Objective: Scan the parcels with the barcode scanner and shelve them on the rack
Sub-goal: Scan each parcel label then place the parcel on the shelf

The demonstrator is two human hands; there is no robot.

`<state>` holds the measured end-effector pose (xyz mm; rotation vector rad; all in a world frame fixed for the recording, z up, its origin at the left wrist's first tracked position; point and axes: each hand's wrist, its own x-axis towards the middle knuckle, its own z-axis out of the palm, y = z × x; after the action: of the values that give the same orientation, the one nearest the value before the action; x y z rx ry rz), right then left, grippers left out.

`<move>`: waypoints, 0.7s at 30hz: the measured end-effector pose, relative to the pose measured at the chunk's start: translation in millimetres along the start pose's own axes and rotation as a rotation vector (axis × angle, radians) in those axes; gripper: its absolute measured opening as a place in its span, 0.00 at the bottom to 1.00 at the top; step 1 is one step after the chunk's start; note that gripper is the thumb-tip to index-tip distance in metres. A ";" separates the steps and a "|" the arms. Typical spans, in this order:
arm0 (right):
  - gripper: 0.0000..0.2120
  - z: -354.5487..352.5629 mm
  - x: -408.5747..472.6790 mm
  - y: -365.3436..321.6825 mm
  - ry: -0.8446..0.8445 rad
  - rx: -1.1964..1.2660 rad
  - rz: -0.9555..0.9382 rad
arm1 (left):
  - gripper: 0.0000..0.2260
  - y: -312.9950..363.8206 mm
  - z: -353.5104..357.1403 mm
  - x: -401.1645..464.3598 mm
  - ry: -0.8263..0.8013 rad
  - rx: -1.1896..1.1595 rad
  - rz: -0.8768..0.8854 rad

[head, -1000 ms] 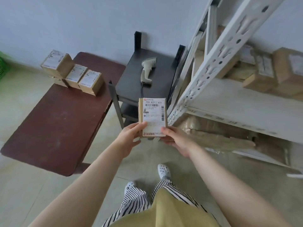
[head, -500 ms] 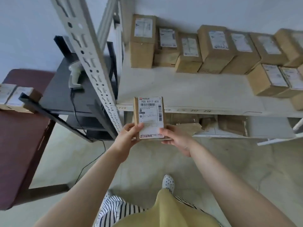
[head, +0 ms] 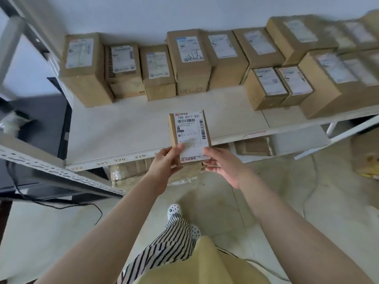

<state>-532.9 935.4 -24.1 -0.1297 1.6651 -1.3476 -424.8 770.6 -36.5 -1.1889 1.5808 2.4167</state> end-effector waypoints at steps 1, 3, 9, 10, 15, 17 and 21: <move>0.25 -5.9 2.9 -2.5 0.021 0.017 0.010 | 0.35 2.7 6.6 7.3 -0.016 0.009 -0.004; 0.16 -18.7 8.4 -8.2 0.061 0.048 0.027 | 0.36 7.0 19.7 22.9 -0.040 0.029 -0.022; 0.12 -58.1 27.0 -38.1 0.194 0.160 0.047 | 0.33 30.5 58.8 69.0 -0.119 0.114 -0.058; 0.11 -63.6 28.6 -42.8 0.217 0.181 0.045 | 0.30 35.5 65.7 75.4 -0.127 0.121 -0.064; 0.14 -88.8 35.3 -57.4 0.318 0.247 0.058 | 0.20 53.0 102.5 94.9 -0.145 0.125 -0.110; 0.14 -99.3 38.2 -62.2 0.357 0.280 0.080 | 0.19 55.6 116.8 103.3 -0.140 0.128 -0.130; 0.19 -129.0 50.5 -70.8 0.403 0.338 0.116 | 0.21 61.8 151.6 124.3 -0.092 0.120 -0.155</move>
<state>-683.9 968.3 -5.6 0.4567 1.7054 -1.6181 -625.7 814.2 -32.9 -1.1171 1.5232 2.2143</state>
